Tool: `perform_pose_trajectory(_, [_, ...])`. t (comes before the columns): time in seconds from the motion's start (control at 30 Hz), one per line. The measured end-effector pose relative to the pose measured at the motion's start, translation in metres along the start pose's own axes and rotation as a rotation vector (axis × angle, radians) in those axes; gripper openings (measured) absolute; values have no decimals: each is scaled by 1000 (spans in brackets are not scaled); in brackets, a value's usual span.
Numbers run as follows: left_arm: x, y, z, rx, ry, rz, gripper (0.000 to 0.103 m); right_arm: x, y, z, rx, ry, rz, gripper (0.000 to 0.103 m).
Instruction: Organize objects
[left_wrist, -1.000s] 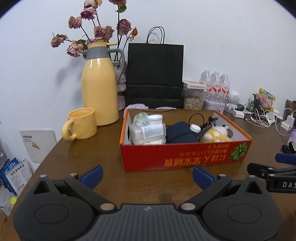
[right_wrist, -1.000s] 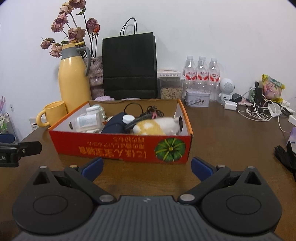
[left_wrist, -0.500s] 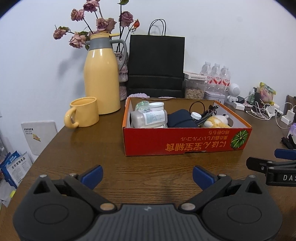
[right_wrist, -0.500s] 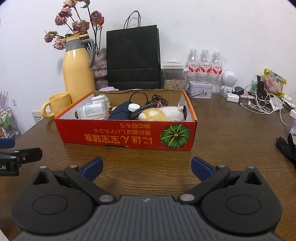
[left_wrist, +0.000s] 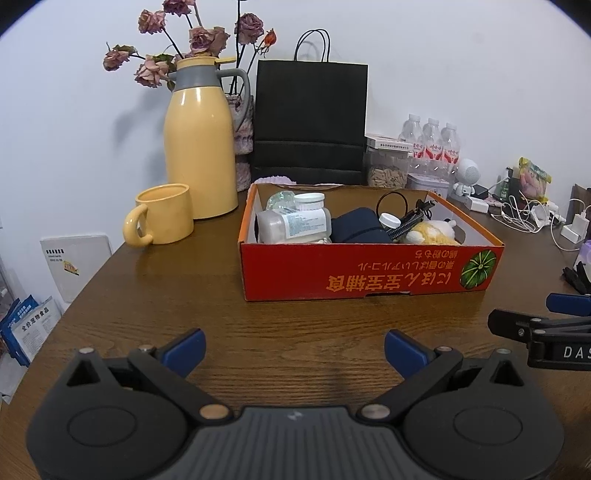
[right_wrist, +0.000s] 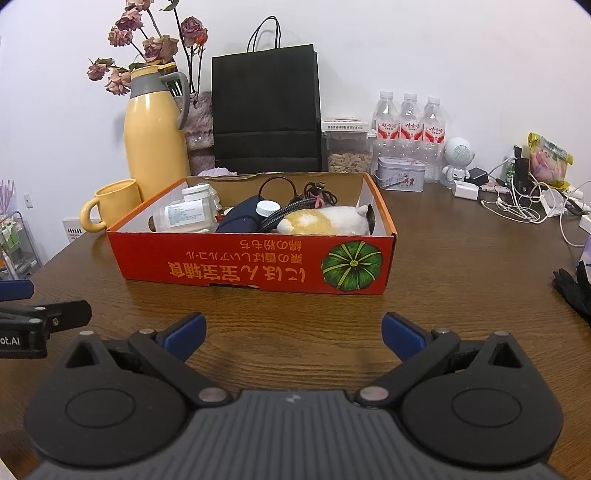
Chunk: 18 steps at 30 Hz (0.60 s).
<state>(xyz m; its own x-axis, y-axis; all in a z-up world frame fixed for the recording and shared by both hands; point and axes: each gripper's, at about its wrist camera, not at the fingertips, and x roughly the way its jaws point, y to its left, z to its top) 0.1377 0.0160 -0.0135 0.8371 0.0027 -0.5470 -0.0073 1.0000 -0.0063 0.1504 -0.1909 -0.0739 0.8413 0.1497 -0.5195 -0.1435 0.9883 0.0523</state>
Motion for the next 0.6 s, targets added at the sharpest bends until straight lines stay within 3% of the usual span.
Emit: perform_pose_trajectory(0.6, [2,-2,-1,-14,9,-12,103,2,1,-2,3,5,0,103])
